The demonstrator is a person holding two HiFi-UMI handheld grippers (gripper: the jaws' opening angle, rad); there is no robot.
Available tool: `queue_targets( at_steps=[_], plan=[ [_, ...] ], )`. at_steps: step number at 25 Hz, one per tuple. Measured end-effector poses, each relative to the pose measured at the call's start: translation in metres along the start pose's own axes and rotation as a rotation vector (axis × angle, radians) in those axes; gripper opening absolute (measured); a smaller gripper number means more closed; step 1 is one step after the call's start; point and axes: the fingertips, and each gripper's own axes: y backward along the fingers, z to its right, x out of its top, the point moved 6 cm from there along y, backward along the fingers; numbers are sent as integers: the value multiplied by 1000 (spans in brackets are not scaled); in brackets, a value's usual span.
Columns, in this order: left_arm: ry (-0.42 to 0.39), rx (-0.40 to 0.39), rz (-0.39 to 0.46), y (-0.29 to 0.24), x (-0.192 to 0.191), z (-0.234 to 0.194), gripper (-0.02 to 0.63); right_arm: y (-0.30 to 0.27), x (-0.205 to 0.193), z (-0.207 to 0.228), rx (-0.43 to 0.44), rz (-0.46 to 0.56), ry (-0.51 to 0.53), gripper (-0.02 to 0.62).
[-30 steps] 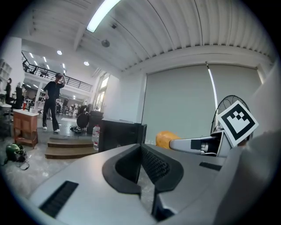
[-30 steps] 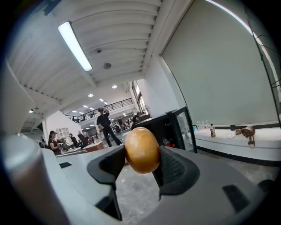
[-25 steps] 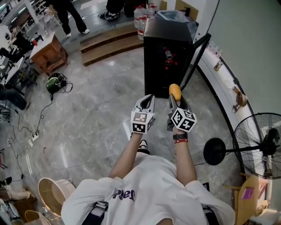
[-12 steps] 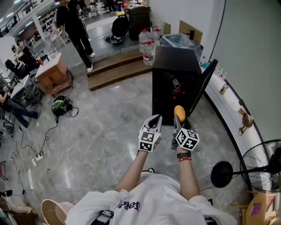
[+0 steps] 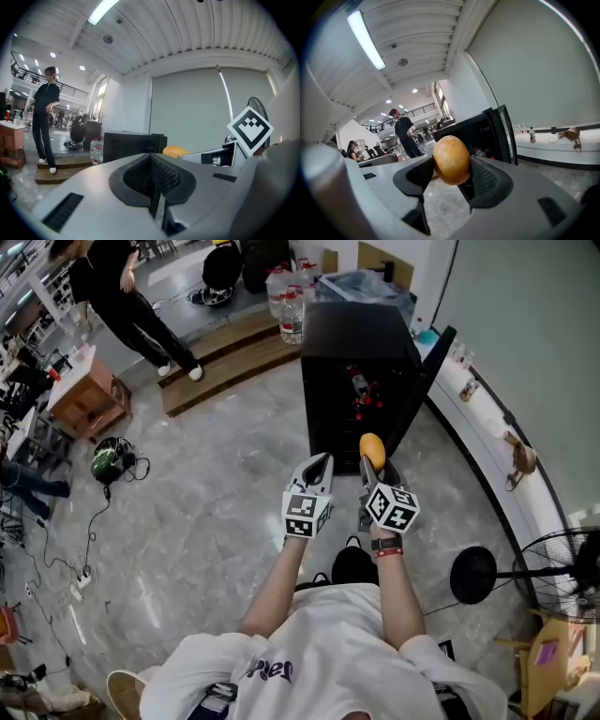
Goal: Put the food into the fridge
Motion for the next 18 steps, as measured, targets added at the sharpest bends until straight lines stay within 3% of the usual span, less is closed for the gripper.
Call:
queue_targets(
  at_steps=[6,18],
  plan=[
    [38,21,-62,-56,-29,-25,20,-60,-6,30,11,-56,-7,262],
    [63,67,-84,-132,-90,-63,20,-138,-53,72,0,-155,6,262]
  ],
)
